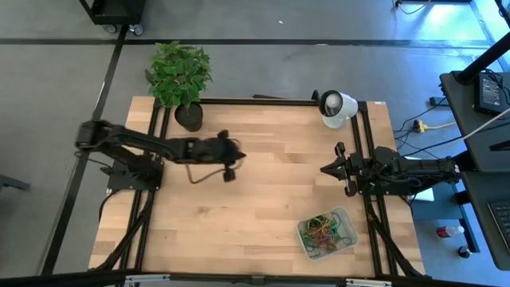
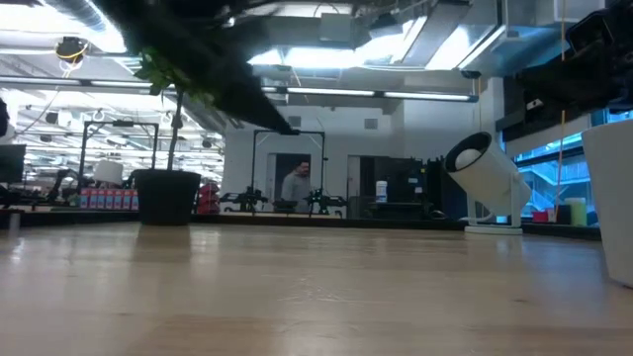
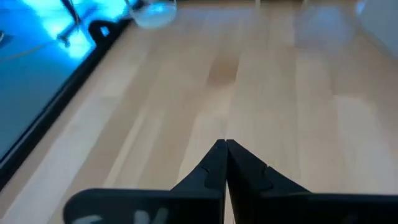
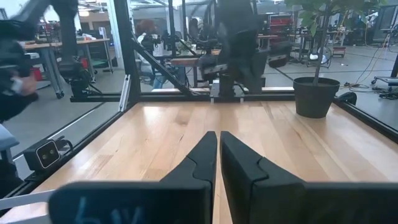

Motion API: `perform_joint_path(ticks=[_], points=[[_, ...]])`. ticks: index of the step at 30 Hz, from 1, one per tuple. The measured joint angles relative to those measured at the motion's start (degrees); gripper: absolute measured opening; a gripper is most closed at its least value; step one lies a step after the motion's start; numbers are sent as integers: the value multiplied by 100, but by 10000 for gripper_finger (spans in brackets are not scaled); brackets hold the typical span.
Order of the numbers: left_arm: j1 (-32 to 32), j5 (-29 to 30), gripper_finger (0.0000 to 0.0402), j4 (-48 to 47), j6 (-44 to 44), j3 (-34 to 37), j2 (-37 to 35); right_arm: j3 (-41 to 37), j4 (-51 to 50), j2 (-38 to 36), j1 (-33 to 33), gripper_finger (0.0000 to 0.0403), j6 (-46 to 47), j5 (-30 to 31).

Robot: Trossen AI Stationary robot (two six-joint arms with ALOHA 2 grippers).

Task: Pick and place rubber bands into bin
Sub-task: Return to Home Position

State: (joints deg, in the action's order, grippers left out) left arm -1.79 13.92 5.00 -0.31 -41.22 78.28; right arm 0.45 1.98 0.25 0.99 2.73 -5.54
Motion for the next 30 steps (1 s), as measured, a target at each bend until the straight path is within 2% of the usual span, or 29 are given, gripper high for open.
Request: perform_joint_path(ticks=[5, 12, 20, 30], points=[[-257, -194, 2, 1104, -232, 1560, -1216, 0, -2, 0, 0, 26, 2, 0], [-273, 7, 2, 1301, -771, 2894, -2773, 0, 0, 0, -2, 26, -3, 0], [-273, 218, 2, 1189, -963, 3784, -4234, 0, -2, 0, -2, 26, 6, 0], [-273, 348, 2, -402, -1259, 3996, -5477, 0, -2, 0, 0, 26, 6, 0]])
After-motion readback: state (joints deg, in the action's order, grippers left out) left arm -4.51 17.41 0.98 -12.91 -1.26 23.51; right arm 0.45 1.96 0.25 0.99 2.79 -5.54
